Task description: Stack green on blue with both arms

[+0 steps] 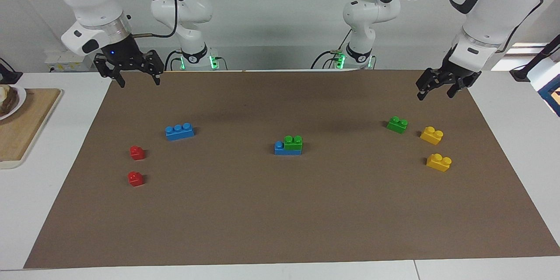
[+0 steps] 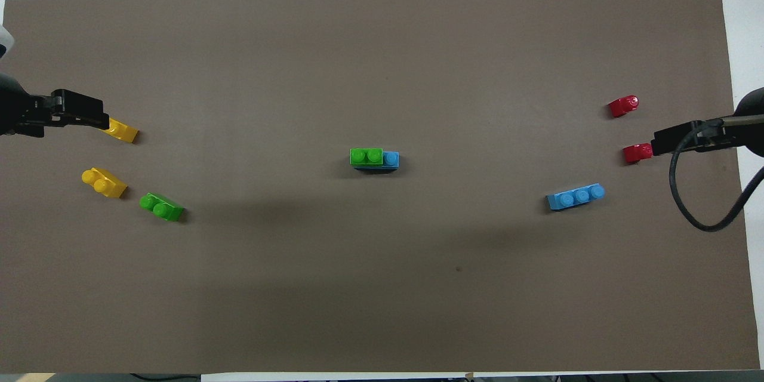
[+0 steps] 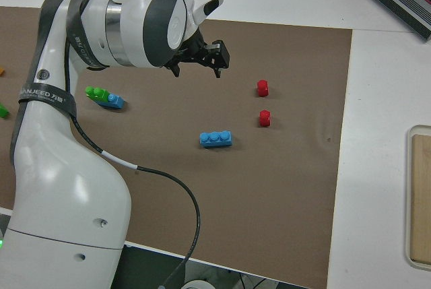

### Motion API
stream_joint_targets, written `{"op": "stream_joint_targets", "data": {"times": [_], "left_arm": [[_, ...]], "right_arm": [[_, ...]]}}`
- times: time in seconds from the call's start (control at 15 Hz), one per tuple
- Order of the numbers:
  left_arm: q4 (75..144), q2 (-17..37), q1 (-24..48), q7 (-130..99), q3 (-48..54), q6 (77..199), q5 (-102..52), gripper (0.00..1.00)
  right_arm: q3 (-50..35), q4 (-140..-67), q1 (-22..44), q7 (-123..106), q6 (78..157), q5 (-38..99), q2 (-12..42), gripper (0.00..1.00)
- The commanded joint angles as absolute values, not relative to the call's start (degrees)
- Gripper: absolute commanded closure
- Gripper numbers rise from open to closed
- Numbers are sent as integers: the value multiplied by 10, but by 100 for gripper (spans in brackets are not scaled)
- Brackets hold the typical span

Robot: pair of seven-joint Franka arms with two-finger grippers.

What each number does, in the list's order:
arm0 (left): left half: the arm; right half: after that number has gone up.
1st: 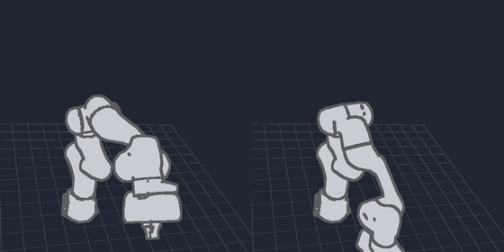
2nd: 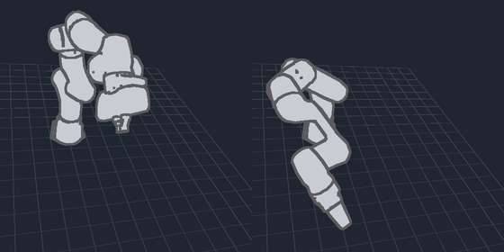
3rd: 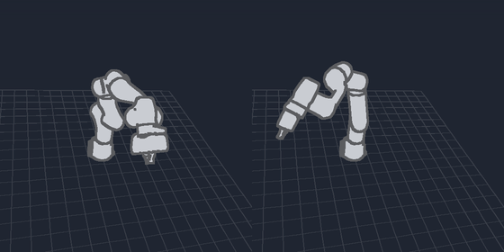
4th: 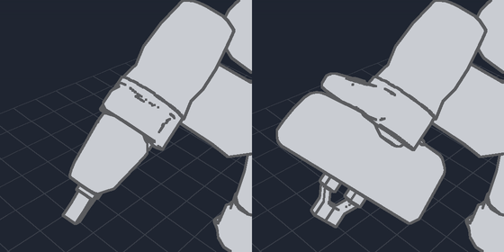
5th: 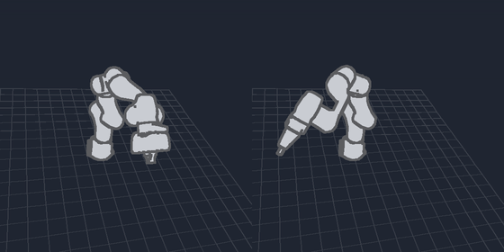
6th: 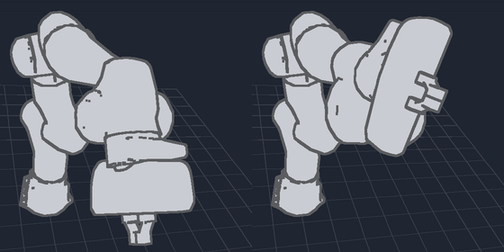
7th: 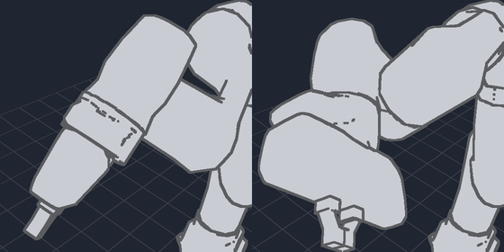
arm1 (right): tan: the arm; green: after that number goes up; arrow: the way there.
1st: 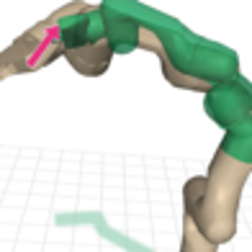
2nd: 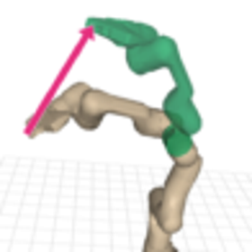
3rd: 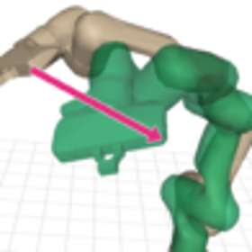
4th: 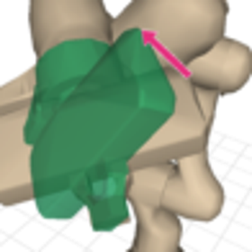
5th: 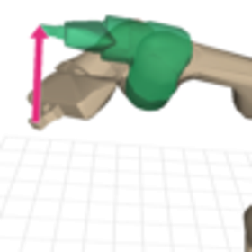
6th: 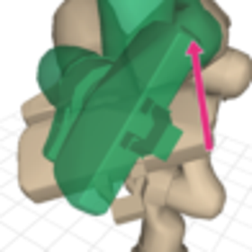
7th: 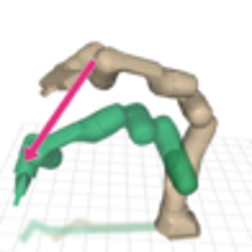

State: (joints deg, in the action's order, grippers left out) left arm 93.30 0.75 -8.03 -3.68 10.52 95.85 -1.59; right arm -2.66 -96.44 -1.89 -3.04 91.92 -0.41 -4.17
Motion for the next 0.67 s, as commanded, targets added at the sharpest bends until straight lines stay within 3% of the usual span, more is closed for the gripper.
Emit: {"op": "stream_joint_targets", "data": {"times": [0.0, 0.6], "left_arm": [[927, 6, -78, -40, 106, 947, -7, 0], [928, 6, -78, -40, 105, 947, -6, 0]], "right_arm": [[-34, -957, -27, -28, 904, -7, -42, 0], [-35, -960, -22, -8, 903, -7, -44, 0]]}}
